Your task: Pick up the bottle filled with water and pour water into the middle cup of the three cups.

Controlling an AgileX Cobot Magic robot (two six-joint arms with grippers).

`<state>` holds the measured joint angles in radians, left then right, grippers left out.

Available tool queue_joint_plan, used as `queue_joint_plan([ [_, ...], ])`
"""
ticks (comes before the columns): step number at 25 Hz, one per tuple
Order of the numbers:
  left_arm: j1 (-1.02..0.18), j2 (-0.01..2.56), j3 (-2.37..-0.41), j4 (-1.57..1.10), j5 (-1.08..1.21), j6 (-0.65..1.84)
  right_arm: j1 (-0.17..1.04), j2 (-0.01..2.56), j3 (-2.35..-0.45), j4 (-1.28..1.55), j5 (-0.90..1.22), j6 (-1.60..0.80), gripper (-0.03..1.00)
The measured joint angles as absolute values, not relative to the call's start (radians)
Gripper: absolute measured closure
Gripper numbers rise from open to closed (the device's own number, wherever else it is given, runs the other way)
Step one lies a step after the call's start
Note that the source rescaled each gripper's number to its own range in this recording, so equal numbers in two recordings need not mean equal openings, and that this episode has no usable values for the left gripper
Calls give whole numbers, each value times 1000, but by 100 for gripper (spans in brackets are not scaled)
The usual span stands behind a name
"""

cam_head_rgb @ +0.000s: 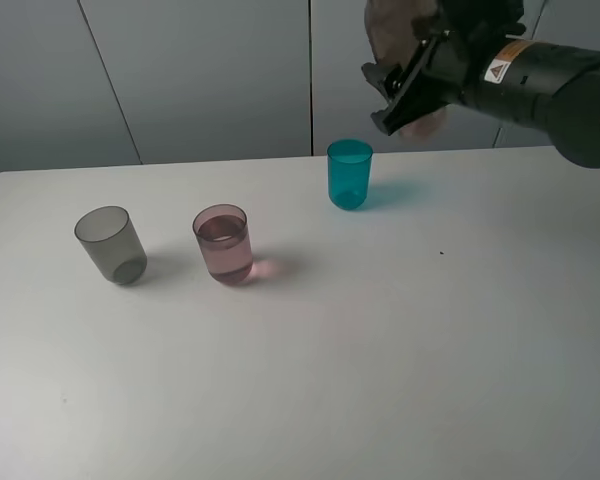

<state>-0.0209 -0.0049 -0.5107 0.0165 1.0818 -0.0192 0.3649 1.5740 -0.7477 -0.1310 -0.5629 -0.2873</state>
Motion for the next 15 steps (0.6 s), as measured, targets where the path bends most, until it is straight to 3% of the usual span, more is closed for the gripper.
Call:
queue_joint_plan([
  [5, -21, -5, -511, 17, 1082, -19, 248, 1585, -659, -82, -658, -79, 97],
  [15, -21, -5, -511, 17, 1082, -19, 169, 1884, -702, -39, -831, -44, 97],
])
